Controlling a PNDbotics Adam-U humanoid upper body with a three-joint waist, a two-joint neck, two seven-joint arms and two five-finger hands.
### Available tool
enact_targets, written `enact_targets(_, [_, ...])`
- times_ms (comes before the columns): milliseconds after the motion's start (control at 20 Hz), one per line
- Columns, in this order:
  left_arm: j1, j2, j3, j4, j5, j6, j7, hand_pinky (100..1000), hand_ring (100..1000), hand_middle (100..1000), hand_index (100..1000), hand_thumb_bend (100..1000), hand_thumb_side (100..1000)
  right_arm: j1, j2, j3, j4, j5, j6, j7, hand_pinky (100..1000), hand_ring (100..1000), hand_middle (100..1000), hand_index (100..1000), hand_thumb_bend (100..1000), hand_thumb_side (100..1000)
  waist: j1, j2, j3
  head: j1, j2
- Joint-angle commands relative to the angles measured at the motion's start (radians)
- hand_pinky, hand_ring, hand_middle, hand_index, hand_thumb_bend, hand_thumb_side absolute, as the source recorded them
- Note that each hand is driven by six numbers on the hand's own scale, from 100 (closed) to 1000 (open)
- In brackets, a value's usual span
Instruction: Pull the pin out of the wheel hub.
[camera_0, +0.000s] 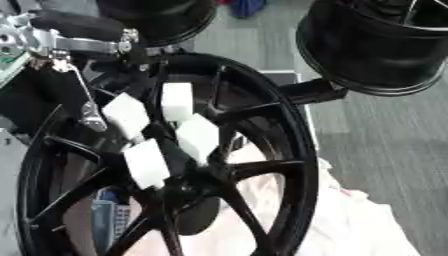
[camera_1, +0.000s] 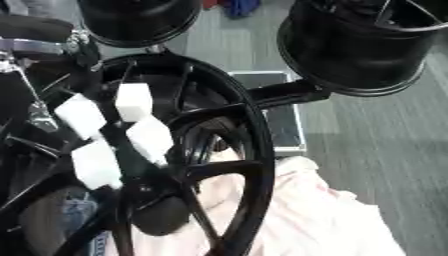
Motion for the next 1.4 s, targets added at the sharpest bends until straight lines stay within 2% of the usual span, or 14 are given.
enact_targets(50, [-0.022,0.026,0.037,-0.014,-0.001,0.006,0.027,407,100,221,384,697,100,0.001,-0.016,-0.014,-0.012,0.000,-0.001,-0.005,660,694,654,677,100,470,0.000,-0.024,0.001,0.003,-0.009])
enact_targets(200, [-0.022,0.036,0.061,-0.032,0.007,0.009,0.035,411,100,219,383,701,100,0.002,-0.016,-0.015,-0.012,0.001,0.000,-0.006,659,693,654,677,100,470,0.000,-0.024,0.002,0.002,-0.009])
enact_targets(300, [-0.017,0.043,0.075,-0.044,0.018,0.016,0.034,438,125,275,428,701,100,0.002,-0.015,-0.015,-0.012,0.001,-0.001,-0.007,659,693,654,676,100,470,0.001,-0.024,0.003,0.000,-0.009])
enact_targets(350, [-0.013,0.047,0.079,-0.048,0.027,0.020,0.030,495,235,376,514,713,100,0.002,-0.015,-0.015,-0.012,0.001,-0.001,-0.007,659,693,653,676,100,470,0.001,-0.024,0.004,-0.001,-0.009])
enact_targets(400, [-0.009,0.053,0.080,-0.053,0.038,0.024,0.014,649,497,551,692,720,100,0.003,-0.015,-0.015,-0.012,0.002,-0.001,-0.007,659,693,653,676,100,470,0.001,-0.025,0.004,-0.001,-0.008])
enact_targets(500, [-0.004,0.063,0.084,-0.060,0.052,0.035,-0.053,759,655,663,775,716,100,0.004,-0.015,-0.016,-0.012,0.003,-0.001,-0.008,659,692,653,676,100,470,0.001,-0.026,0.006,-0.002,-0.007])
enact_targets(550, [-0.003,0.066,0.090,-0.061,0.058,0.043,-0.086,783,688,689,789,717,100,0.004,-0.016,-0.016,-0.012,0.003,-0.001,-0.008,659,693,653,676,100,470,0.002,-0.026,0.007,-0.002,-0.005])
enact_targets(700, [-0.007,0.068,0.106,-0.057,0.069,0.064,-0.143,783,692,698,814,711,100,0.005,-0.016,-0.016,-0.012,0.003,-0.001,-0.008,659,693,654,676,100,470,0.002,-0.028,0.008,-0.001,0.004])
enact_targets(850, [-0.010,0.069,0.109,-0.057,0.075,0.078,-0.168,777,681,675,823,749,100,0.006,-0.016,-0.016,-0.012,0.004,-0.001,-0.008,659,692,654,676,100,470,0.002,-0.029,0.008,-0.002,0.004])
enact_targets(1300, [-0.005,0.072,0.095,-0.070,0.089,0.087,-0.201,758,662,659,824,781,100,0.003,-0.015,-0.016,-0.012,0.003,-0.002,-0.009,658,692,652,675,100,470,0.005,-0.027,0.007,-0.002,0.011])
enact_targets(1350, [-0.002,0.072,0.093,-0.071,0.091,0.088,-0.200,728,620,625,815,788,100,0.002,-0.014,-0.016,-0.012,0.003,-0.002,-0.009,658,691,652,675,100,470,0.006,-0.026,0.006,-0.003,0.011])
enact_targets(1400, [0.004,0.075,0.087,-0.074,0.096,0.091,-0.192,723,619,627,805,797,100,0.001,-0.013,-0.017,-0.012,0.002,-0.003,-0.010,658,691,651,675,100,470,0.006,-0.026,0.005,-0.004,0.012])
